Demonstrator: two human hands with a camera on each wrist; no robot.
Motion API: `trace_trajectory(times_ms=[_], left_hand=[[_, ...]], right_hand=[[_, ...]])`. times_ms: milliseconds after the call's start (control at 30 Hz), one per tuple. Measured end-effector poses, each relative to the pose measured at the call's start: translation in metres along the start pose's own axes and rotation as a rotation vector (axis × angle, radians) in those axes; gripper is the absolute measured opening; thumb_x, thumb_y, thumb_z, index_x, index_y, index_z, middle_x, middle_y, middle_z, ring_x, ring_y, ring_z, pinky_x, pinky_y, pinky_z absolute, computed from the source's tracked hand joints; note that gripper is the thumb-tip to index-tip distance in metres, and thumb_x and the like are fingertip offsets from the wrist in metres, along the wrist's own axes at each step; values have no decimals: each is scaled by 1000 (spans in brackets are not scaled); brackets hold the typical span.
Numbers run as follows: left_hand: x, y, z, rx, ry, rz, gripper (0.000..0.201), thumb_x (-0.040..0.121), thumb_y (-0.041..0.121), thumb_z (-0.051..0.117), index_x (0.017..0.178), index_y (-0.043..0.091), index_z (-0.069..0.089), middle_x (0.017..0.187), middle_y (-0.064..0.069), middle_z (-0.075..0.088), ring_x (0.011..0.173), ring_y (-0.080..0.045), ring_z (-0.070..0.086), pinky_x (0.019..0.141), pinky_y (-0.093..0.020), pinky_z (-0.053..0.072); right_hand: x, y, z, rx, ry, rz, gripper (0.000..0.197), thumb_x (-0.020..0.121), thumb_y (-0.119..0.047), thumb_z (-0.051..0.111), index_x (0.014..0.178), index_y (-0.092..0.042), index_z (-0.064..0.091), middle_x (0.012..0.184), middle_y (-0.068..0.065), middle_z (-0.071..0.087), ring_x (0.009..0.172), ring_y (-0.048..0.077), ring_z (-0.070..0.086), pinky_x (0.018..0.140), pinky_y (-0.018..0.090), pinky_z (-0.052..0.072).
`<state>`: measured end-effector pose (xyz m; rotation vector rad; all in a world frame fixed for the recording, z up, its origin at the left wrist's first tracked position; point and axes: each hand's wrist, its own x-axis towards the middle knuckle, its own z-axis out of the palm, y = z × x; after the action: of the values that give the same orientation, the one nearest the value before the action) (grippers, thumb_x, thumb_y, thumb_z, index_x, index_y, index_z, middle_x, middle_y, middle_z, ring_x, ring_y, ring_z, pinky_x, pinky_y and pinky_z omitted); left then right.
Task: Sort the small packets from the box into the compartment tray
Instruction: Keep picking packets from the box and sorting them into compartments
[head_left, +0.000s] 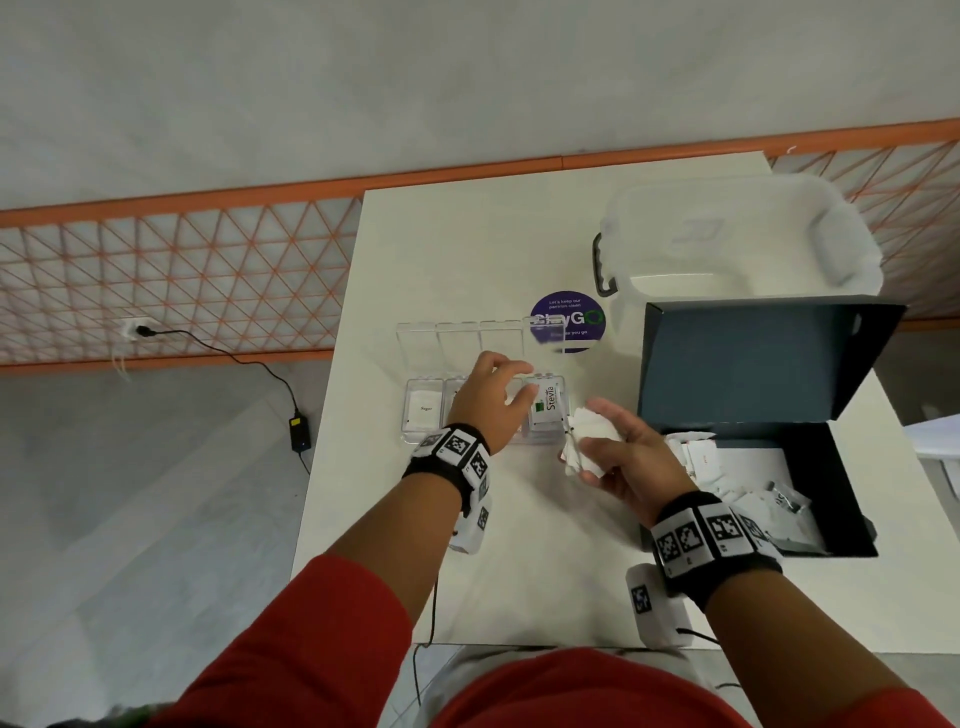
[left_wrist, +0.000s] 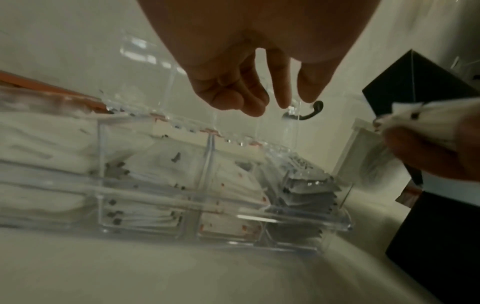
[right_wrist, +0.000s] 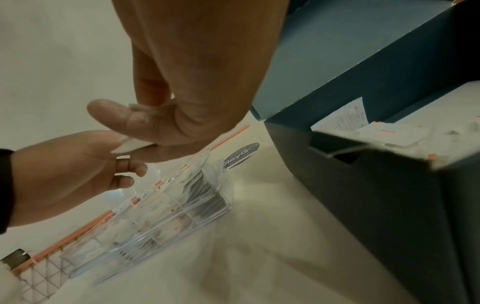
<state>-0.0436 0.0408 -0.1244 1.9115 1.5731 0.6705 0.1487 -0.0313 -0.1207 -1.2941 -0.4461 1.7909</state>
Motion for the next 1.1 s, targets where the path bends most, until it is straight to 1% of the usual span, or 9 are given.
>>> trace_trajectory(times_ms=[167,367,467,567,633,800,900,1000,1100], left_hand=[[-15,16,-20,-188,-112,7,19,83,39,69,99,29,66,89,10,60,69,-4,54,68,-24,51],[-26,22,-29,-299,-343,-113,31,71,28,83,97,28,67,79,12,64,64,4,57,64,-13,47],[-27,16,-36,-308,-314,-144,29,71,17,82,94,27,67,84,10,68,65,5,60,69,-15,49],[-29,12,-43,-379,-310,-197,44,74,9,78,108,34,64,98,12,67,69,-3,65,73,-24,55],[-30,10,-48,-389,-324,-185,51,77,5,73,118,34,62,99,17,65,68,3,63,68,-17,52],[-32,5,-58,-441,-283,-232,44,79,0,63,103,36,65,82,10,65,72,-2,64,62,-15,49],[-33,0,-64,-454,-233,-265,43,77,-2,61,107,29,62,87,1,59,73,-13,59,61,-23,51],[-35,-2,-71,-502,-204,-261,54,74,0,58,110,40,60,96,-4,56,71,-16,59,57,-23,52],[-36,-4,-73,-557,-172,-289,41,72,-1,57,94,33,60,96,-4,54,75,-20,61,56,-26,54]], right_hand=[[1,0,13,44,-44,27,50,87,11,44,120,-21,63,119,17,65,92,41,72,60,36,59],[-1,6,32,6,-57,3,43,93,2,56,128,-21,59,116,16,69,89,32,73,61,33,58],[-3,9,37,43,-77,30,38,94,-1,57,126,-20,61,116,18,69,94,39,72,59,33,58],[-5,12,41,25,-84,33,48,89,10,56,127,-19,61,127,21,62,102,45,69,58,33,58],[-6,12,44,11,-76,22,51,88,13,57,128,-18,60,131,22,58,105,47,67,58,32,58],[-7,11,51,4,-57,-6,49,87,13,58,124,-19,62,131,23,57,92,40,70,56,30,57],[-5,12,56,-1,-62,-9,48,87,12,58,120,-22,64,126,20,60,89,41,72,56,30,57],[-3,16,61,-1,-70,-6,48,87,11,57,117,-25,65,120,15,64,91,40,72,56,29,56],[0,19,68,-12,-91,-12,46,86,11,56,114,-23,67,110,15,69,87,38,73,56,30,56]])
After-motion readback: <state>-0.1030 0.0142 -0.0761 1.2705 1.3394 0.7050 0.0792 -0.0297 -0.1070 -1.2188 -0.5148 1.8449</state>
